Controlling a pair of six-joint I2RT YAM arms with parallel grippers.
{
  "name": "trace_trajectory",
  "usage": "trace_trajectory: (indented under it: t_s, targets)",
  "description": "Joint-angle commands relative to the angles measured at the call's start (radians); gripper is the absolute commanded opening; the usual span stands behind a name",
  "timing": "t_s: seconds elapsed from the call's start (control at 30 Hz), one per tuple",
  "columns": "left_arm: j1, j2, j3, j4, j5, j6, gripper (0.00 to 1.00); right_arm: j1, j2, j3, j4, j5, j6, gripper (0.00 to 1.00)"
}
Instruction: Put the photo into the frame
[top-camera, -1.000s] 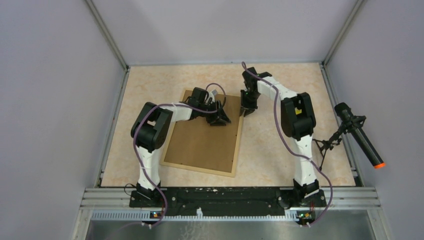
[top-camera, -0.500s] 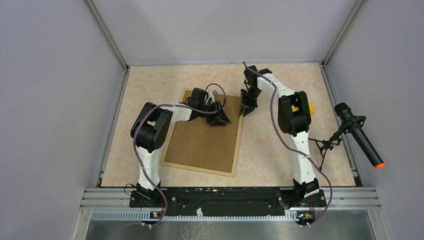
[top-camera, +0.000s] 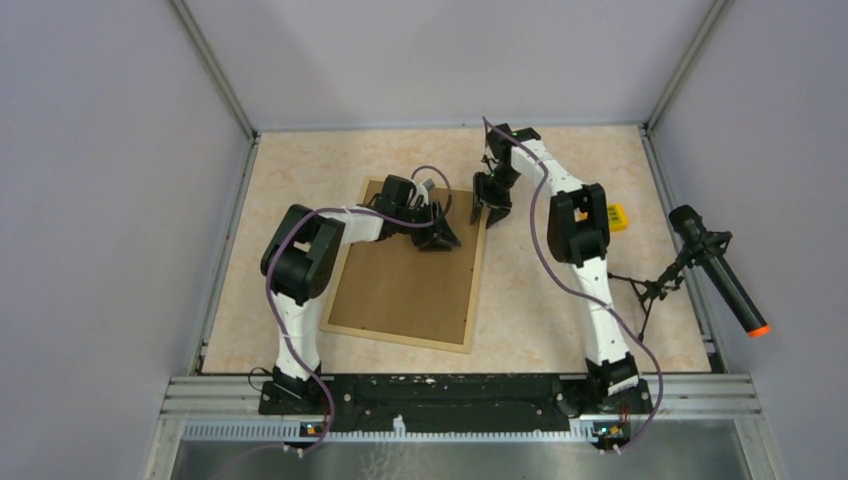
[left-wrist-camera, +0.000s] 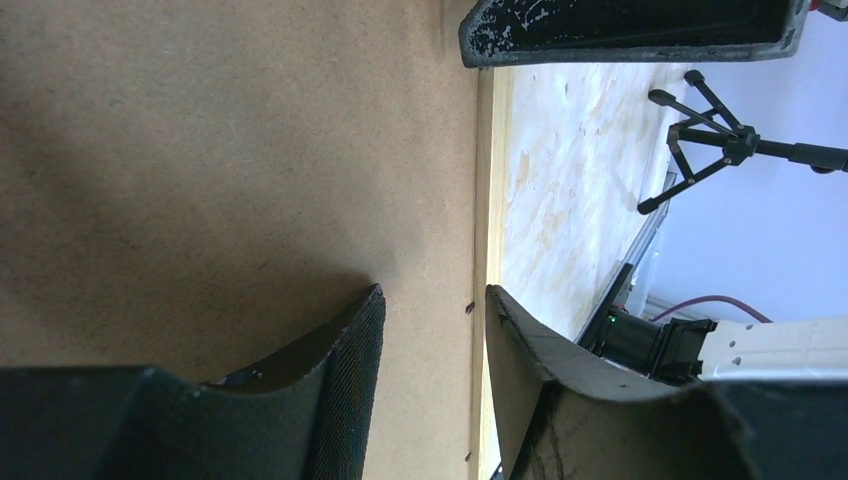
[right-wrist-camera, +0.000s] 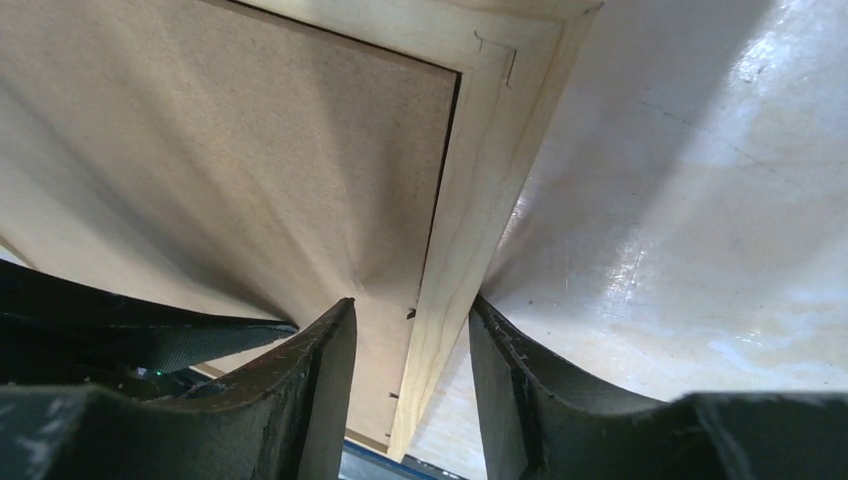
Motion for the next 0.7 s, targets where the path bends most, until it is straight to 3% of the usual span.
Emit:
trace_trajectory:
  t_s: [0.0, 0.13, 0.33, 0.67]
  targets:
    - [0.005, 0.069, -0.051, -0.172, -0.157, 0.081, 0.50, -0.029, -0.106, -0.114, 0.262, 0.004, 0.010, 0.46]
    - [0.001, 0.071, -0.049, -0.166, -0.151, 0.076, 0.50, -0.051, -0.211, -0.250, 0.296, -0.008, -0.018, 0.39]
    - [-0.001, 0.066, -0.049, -0.167, -0.147, 0.077, 0.50, -0.054, -0.210, -0.343, 0.336, -0.058, -0.029, 0.31]
    - [0.000, 0.064, -0.046, -0.169, -0.148, 0.078, 0.50, -0.056, -0.210, -0.398, 0.325, -0.058, -0.094, 0.33]
